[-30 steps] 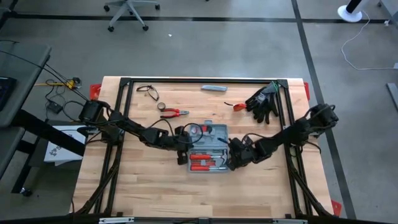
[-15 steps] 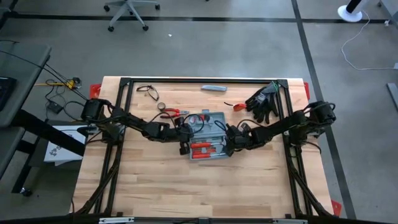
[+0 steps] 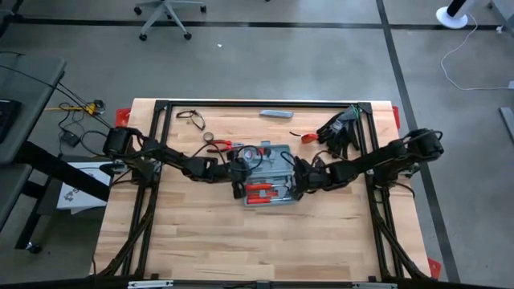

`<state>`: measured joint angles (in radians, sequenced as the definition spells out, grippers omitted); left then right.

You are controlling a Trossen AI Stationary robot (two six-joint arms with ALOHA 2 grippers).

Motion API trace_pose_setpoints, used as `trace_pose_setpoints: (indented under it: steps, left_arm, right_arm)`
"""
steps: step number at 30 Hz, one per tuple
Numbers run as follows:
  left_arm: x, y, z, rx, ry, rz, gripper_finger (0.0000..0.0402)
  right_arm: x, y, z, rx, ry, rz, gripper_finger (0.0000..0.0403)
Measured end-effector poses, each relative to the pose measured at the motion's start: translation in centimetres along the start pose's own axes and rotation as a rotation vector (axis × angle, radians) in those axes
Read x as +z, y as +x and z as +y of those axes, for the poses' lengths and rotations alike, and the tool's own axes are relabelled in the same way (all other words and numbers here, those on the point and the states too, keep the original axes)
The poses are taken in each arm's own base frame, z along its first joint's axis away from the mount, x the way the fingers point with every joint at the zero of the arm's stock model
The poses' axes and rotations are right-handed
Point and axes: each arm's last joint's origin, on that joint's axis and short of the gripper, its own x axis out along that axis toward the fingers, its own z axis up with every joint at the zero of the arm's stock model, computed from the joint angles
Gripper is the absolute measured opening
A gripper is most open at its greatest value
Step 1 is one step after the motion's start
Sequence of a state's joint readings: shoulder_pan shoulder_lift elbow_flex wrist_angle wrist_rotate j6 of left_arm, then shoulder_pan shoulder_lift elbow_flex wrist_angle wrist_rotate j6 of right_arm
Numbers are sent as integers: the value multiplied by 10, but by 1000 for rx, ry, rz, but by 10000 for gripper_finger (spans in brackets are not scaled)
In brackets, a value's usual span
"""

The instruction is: Prefit tool cases

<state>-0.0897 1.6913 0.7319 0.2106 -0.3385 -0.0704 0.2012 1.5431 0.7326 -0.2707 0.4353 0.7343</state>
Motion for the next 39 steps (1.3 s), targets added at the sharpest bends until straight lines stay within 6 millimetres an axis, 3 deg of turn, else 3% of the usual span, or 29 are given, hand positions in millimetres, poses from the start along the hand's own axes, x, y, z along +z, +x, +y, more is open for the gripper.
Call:
trace_pose_setpoints:
  steps: [10, 19, 23, 33, 39]
  left_arm:
    - [5, -3, -11, -72, 39, -57, 1]
    - [9, -4, -11, -101, 26, -93, 8]
    - [9, -4, -12, -148, 46, -92, 40]
    - [11, -4, -13, -164, 59, -119, 171]
    - [13, -4, -13, -165, 55, -134, 219]
  right_arm:
    - [-11, -3, 17, 95, 8, 22, 0]
    - [-3, 0, 17, 132, 8, -10, 0]
    - [-4, 0, 16, 127, 1, -3, 0]
    - [-4, 0, 16, 128, -7, 9, 0]
    - [-5, 4, 14, 116, -18, 26, 0]
